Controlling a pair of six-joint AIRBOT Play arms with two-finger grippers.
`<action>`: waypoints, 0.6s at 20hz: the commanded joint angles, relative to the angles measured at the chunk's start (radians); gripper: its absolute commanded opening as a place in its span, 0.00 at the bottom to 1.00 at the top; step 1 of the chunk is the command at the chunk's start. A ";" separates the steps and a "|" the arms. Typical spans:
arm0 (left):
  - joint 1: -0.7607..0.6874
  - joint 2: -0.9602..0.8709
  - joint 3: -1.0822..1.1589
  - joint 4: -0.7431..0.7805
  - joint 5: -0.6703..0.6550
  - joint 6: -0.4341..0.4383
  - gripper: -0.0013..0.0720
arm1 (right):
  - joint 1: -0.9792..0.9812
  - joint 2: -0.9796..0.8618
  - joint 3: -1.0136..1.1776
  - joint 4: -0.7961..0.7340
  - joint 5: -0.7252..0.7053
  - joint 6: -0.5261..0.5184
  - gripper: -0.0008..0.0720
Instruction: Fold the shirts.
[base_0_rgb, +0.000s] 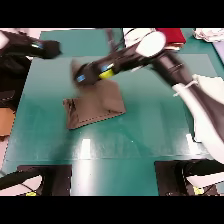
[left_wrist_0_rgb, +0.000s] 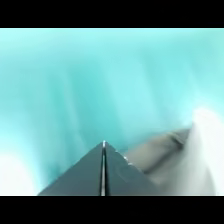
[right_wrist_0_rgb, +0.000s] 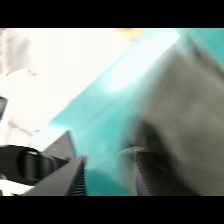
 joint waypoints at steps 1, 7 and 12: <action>0.073 0.146 0.001 0.107 -0.023 0.000 0.06 | 0.109 -0.077 0.000 0.027 -0.117 -0.050 0.52; -0.017 0.129 -0.004 0.096 -0.042 0.000 0.06 | -0.109 0.043 -0.146 -0.183 0.010 -0.016 0.52; -0.111 0.075 -0.004 0.095 -0.043 0.000 0.06 | -0.411 0.078 -0.380 -0.295 0.092 0.068 0.84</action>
